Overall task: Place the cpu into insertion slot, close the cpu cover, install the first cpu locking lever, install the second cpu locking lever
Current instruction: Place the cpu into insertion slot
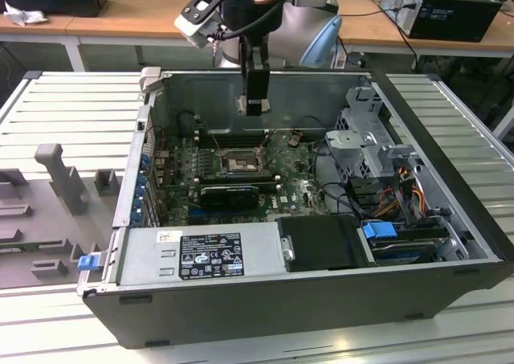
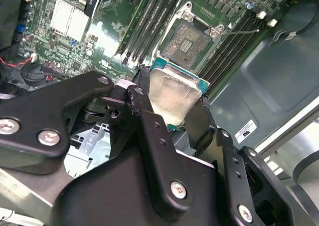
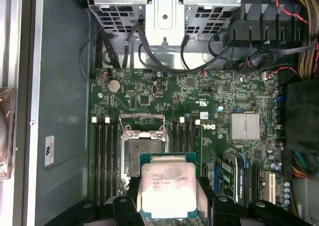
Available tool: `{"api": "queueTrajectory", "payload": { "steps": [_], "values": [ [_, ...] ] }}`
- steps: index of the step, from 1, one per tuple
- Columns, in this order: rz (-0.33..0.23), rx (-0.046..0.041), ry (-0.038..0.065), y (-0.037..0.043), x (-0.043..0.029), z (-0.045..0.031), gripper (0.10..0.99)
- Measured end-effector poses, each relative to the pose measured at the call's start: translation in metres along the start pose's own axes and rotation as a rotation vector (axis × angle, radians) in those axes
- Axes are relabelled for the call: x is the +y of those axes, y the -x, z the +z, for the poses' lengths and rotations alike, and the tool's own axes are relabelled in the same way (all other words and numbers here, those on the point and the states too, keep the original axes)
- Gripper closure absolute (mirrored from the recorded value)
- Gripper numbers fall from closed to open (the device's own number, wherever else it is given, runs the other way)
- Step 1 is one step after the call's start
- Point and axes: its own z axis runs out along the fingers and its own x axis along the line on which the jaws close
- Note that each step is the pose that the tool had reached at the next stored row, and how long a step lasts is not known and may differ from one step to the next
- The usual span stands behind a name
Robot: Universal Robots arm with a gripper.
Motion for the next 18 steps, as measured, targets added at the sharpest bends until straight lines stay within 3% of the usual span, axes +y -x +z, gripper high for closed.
{"api": "queueTrajectory", "payload": {
  "steps": [13, 18],
  "values": [
    [0.000, 0.0001, -0.011, 0.0001, -0.0024, 0.0070, 0.557],
    [0.000, 0.0000, -0.020, 0.0002, -0.0032, 0.0149, 0.557]
  ]
}}
